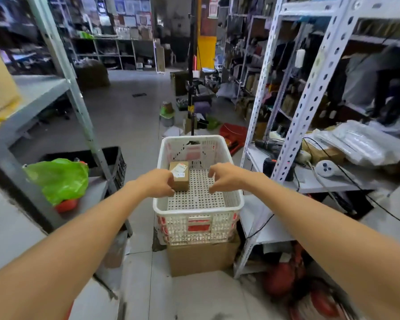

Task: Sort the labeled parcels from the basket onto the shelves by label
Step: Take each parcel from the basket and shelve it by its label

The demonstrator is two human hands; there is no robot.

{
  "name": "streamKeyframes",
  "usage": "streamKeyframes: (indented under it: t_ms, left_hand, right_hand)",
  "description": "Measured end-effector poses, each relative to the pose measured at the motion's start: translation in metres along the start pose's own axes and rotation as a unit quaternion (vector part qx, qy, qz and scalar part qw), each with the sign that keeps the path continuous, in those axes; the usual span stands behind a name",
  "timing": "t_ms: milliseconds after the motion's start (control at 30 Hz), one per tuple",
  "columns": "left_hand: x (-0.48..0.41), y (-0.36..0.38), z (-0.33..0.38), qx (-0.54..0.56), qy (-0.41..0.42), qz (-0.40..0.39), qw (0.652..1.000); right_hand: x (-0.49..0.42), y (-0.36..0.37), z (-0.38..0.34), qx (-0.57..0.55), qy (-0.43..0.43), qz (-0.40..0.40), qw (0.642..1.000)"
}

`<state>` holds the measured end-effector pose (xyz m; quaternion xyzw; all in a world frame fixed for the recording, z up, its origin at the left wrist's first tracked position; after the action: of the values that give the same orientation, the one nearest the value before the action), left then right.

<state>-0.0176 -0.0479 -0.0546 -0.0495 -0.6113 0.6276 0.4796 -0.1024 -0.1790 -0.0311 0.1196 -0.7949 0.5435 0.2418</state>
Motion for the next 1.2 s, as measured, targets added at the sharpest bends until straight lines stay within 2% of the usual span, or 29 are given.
streamKeyframes:
  t_ms: [233,400,567,733,967,1100,1200]
  left_hand:
    - [-0.11,-0.041,-0.053,0.041,-0.04,-0.002,0.998]
    - [-0.188,-0.068,-0.078,0.047,-0.057,-0.017,0.997]
    - [-0.268,-0.078,-0.111,0.082,-0.058,-0.026,0.995]
    - [-0.37,-0.055,-0.149,0.107,-0.054,-0.067,0.991]
    - [-0.497,-0.016,-0.18,0.118,-0.012,-0.122,0.985]
    - [-0.546,0.013,-0.201,0.108,-0.021,-0.174,0.979]
    - [-0.579,0.026,-0.211,0.117,-0.032,-0.176,0.977]
  right_hand:
    - [-0.142,-0.055,0.024,0.012,-0.019,-0.018,1.0]
    - [-0.233,-0.069,0.049,0.025,-0.019,-0.075,0.997]
    - [-0.315,-0.076,0.072,-0.016,-0.003,-0.101,0.995]
    - [-0.396,-0.059,0.1,-0.095,0.023,-0.115,0.989]
    - [-0.513,0.006,0.174,-0.146,0.159,-0.163,0.963]
    - [-0.558,0.033,0.195,-0.18,0.185,-0.173,0.951]
    - [-0.589,0.049,0.203,-0.196,0.185,-0.172,0.947]
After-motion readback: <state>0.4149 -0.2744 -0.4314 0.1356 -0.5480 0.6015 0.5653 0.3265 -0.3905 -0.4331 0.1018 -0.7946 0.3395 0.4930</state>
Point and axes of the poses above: each hand's wrist, its own x-axis away from the middle knuckle, its own y-axis out of the palm, z = x × y, the point moved 10 cm from there along -x, towards the middle knuckle, and after that the axes turned 14 degrees about -z, right-handed, at the moved point
